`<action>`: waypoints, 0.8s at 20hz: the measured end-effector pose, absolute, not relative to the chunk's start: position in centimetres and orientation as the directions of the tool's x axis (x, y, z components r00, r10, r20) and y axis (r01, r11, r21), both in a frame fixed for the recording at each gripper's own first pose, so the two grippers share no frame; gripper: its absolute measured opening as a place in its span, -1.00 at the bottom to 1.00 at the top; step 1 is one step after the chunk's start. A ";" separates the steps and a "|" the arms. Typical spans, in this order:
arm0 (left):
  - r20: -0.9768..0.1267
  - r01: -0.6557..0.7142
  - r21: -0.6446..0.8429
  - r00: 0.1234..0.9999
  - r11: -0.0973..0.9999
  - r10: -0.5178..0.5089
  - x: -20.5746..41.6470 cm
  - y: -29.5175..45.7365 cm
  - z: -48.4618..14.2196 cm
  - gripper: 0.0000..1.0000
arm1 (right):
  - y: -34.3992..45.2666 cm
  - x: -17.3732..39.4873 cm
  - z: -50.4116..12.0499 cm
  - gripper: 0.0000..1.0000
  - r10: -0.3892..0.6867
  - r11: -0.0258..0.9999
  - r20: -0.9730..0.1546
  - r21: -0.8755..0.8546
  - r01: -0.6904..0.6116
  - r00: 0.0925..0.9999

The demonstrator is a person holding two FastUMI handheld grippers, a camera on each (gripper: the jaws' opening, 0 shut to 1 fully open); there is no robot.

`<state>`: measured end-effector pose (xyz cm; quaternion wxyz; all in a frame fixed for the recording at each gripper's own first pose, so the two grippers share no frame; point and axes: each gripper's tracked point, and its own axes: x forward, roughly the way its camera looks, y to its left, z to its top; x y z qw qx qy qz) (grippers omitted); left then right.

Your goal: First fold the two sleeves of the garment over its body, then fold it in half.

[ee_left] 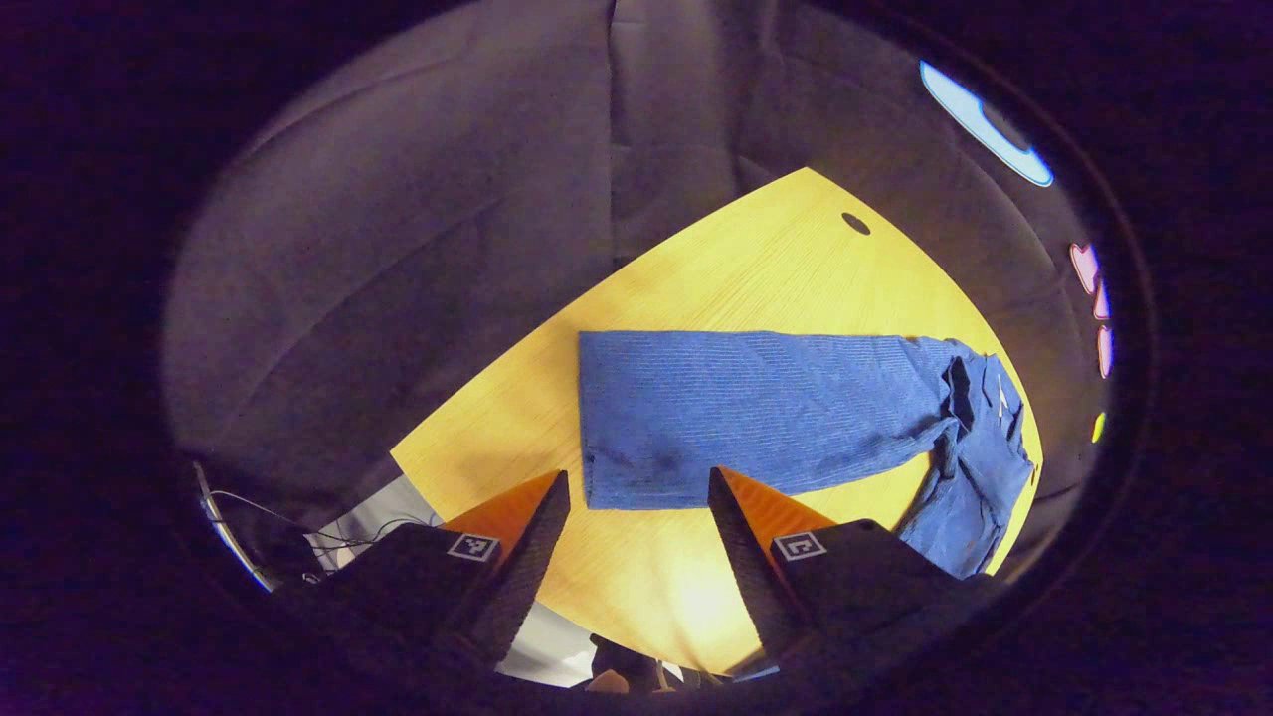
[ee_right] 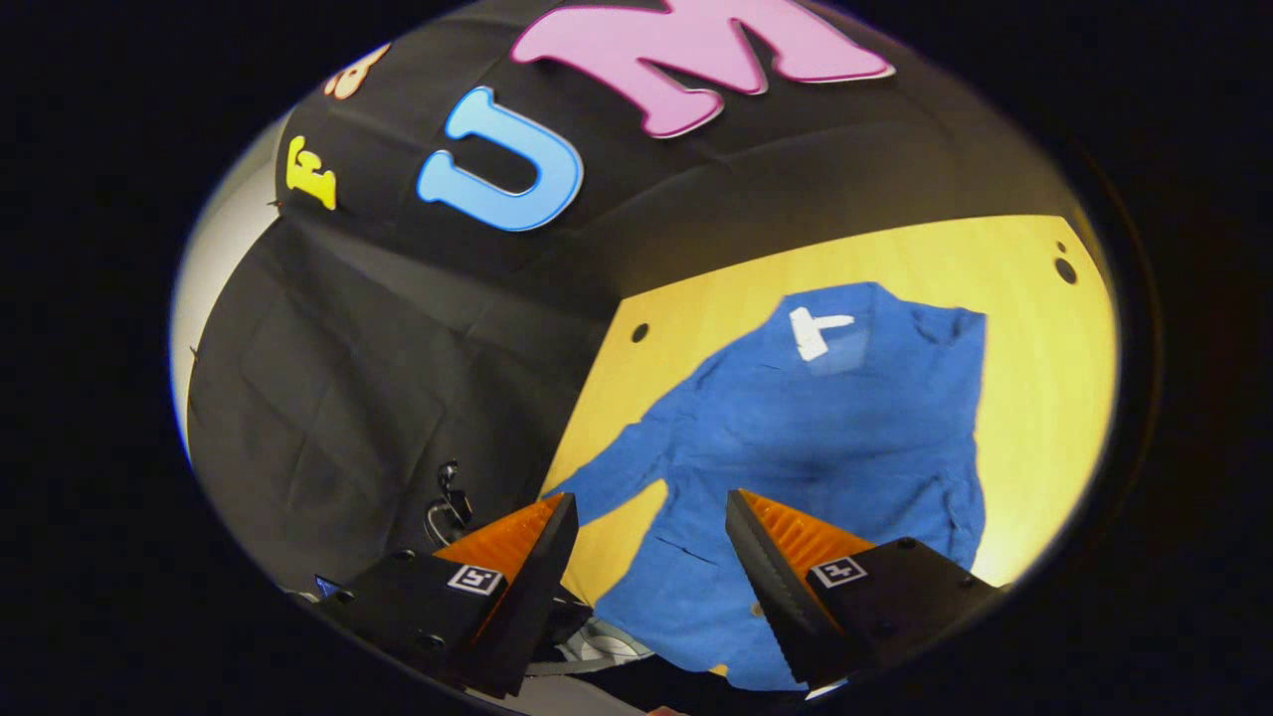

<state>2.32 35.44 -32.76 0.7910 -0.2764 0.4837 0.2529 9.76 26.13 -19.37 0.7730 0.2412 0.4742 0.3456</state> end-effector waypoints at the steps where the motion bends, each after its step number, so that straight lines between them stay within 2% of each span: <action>1: -0.913 -0.673 -0.188 0.388 0.715 0.126 2.5 35.9 -33.0 0.66 | 24.3 9.1 -20.0 0.92 0.747 0.662 -0.583 0.694 -0.282 0.319; 4: -0.938 -0.686 -0.204 0.340 0.699 0.061 3.1 35.5 -34.3 0.66 | 19.8 8.1 -20.9 0.92 0.705 0.694 -0.609 0.697 -0.180 0.363; 5: -0.935 -0.668 -0.190 0.348 0.720 0.076 3.6 35.9 -34.3 0.65 | 18.5 7.8 -20.8 0.92 0.698 0.694 -0.608 0.706 -0.145 0.379; 8: -0.966 -0.599 -0.082 0.243 0.796 0.083 3.2 35.3 -34.9 0.65 | 15.8 6.8 -21.2 0.92 0.683 0.682 -0.607 0.730 -0.056 0.406; 10: -0.966 -0.559 -0.065 0.243 0.827 0.088 3.9 35.2 -34.7 0.66 | 15.1 6.2 -21.3 0.92 0.681 0.673 -0.605 0.739 -0.026 0.411; 11: -0.962 -0.568 -0.077 0.258 0.819 0.089 4.6 35.2 -34.5 0.60 | 15.3 6.1 -21.6 0.92 0.680 0.675 -0.610 0.737 -0.022 0.407; 12: -0.959 -0.574 -0.097 0.273 0.813 0.079 5.1 34.9 -34.7 0.35 | 15.5 6.0 -21.8 0.92 0.679 0.678 -0.613 0.735 -0.025 0.403; 15: -0.953 -0.572 -0.159 0.303 0.805 0.027 5.4 34.7 -34.6 -0.75 | 15.8 5.5 -21.9 0.92 0.693 0.667 -0.605 0.745 -0.028 0.392; 16: -0.956 -0.577 -0.174 0.292 0.798 0.003 5.2 34.6 -34.6 -0.81 | 15.9 5.5 -21.9 0.92 0.697 0.663 -0.602 0.748 -0.028 0.390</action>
